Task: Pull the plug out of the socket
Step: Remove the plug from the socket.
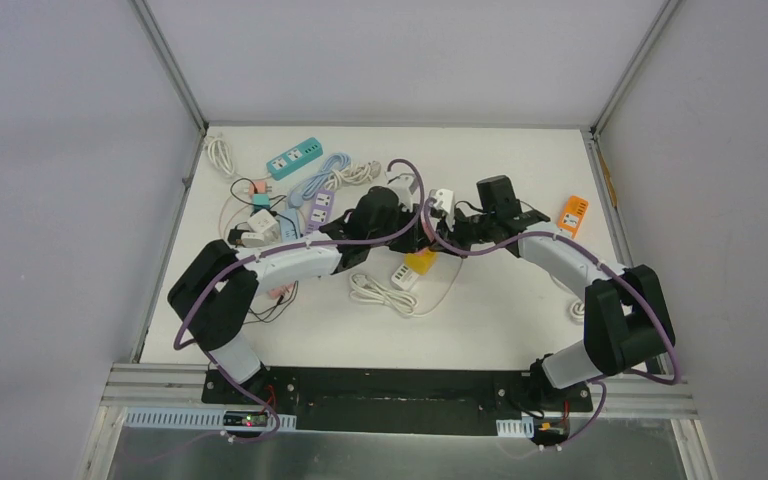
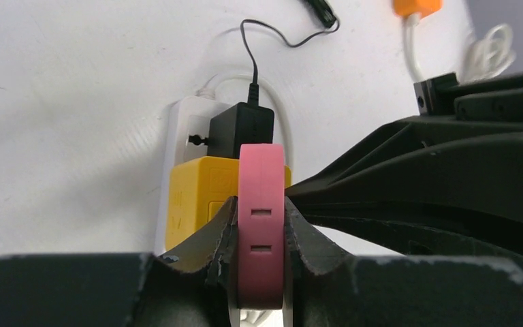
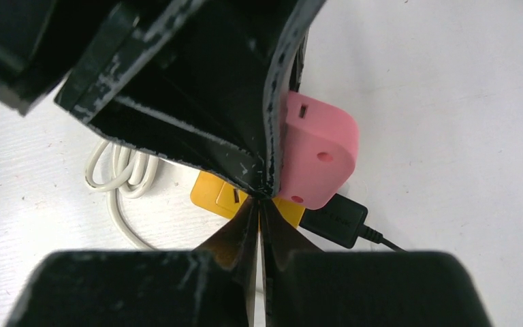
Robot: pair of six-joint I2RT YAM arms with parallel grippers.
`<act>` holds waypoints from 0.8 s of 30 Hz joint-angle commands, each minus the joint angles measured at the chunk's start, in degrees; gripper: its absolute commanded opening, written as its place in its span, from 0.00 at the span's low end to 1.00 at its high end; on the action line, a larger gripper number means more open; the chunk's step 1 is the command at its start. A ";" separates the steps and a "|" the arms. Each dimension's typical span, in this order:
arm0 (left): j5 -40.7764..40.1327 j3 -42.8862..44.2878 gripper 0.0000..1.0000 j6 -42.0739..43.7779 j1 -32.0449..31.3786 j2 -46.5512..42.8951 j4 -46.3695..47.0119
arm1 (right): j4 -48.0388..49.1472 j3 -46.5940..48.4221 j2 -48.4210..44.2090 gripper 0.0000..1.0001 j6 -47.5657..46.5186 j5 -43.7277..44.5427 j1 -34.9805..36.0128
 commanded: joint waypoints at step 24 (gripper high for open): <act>-0.34 3.41 0.00 8.72 0.65 -7.11 -1.52 | -6.48 0.45 4.25 0.07 -1.70 5.76 3.46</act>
